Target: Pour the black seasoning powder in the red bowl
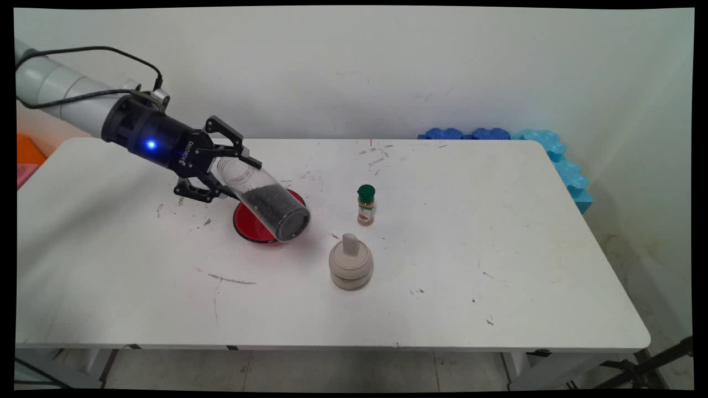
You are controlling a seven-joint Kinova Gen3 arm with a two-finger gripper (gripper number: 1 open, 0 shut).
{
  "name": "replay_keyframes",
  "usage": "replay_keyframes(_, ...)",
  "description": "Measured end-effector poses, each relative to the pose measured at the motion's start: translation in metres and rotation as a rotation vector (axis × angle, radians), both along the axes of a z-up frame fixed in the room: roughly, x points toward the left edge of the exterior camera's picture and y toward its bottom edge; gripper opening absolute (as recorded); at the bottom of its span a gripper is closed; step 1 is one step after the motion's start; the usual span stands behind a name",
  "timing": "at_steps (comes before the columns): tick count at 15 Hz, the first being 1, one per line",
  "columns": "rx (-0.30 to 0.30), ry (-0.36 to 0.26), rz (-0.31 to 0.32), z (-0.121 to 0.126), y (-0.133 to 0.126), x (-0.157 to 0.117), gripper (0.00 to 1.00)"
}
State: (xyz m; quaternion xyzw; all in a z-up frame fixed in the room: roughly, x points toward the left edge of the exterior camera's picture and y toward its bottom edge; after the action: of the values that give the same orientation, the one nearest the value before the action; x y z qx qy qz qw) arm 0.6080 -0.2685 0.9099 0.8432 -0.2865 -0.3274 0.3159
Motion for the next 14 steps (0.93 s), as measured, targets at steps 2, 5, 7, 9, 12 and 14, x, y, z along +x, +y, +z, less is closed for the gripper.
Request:
replay_keyframes(2,0.015,0.014,0.014,0.0003,-0.0009,-0.0015,0.0)
replay_keyframes(5,0.04,0.039,0.038,0.0012,-0.002,-0.0037,0.0)
replay_keyframes(7,0.056,0.054,0.052,0.0011,-0.0012,-0.0041,0.0)
replay_keyframes(9,0.071,0.069,0.066,0.0011,-0.0004,-0.0044,0.0)
replay_keyframes(12,0.09,0.091,0.085,0.0012,0.0,-0.0057,0.0)
replay_keyframes(14,0.103,0.105,0.099,0.0008,-0.0005,-0.0067,0.0)
